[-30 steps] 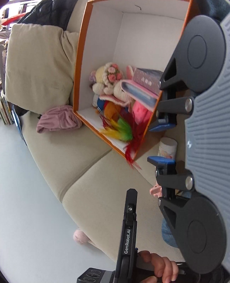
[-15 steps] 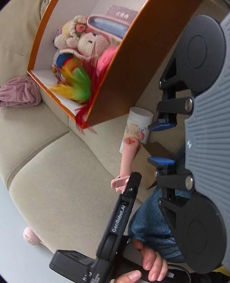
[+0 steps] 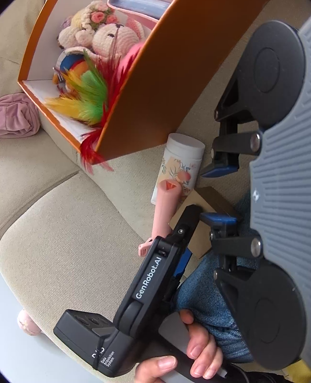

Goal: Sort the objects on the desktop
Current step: 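Withdraw both tools and grasp the kraft cardboard box with the left tool, then grasp the black box with the right tool while the left tool holds the kraft box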

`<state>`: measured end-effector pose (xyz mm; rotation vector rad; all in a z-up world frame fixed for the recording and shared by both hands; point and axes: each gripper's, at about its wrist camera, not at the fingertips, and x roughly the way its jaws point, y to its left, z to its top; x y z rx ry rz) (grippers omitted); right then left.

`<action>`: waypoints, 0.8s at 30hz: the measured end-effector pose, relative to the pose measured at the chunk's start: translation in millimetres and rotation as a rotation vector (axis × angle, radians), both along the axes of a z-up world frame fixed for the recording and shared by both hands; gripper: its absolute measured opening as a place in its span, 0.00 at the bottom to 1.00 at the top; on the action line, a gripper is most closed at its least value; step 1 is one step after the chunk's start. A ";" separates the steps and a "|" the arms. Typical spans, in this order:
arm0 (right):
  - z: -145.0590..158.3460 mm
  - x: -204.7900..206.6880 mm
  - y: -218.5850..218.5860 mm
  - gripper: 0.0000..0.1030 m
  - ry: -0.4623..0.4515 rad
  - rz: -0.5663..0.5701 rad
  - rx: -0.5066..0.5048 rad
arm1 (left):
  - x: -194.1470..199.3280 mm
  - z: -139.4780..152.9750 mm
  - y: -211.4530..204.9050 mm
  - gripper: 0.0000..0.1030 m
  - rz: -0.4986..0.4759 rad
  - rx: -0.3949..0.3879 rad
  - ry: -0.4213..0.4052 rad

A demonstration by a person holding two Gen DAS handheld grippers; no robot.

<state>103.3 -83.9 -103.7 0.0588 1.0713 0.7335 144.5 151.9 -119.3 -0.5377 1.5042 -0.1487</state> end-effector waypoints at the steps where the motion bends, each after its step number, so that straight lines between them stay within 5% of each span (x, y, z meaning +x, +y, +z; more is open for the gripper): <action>1: -1.0 -0.1 0.2 0.34 0.003 0.000 -0.003 | 1.0 -2.4 -0.7 0.79 0.005 -0.013 0.010; 10: 2.2 -6.6 -14.5 0.34 -0.021 -0.026 -0.035 | -7.1 1.6 -12.8 0.70 0.004 -0.015 -0.013; 17: 13.3 -21.7 -48.4 0.35 -0.044 -0.088 -0.063 | -34.6 29.1 -41.0 0.54 -0.036 0.104 -0.181; 24: 33.7 -63.1 -88.0 0.39 -0.096 -0.087 -0.082 | -59.8 53.5 -62.5 0.53 -0.032 0.182 -0.312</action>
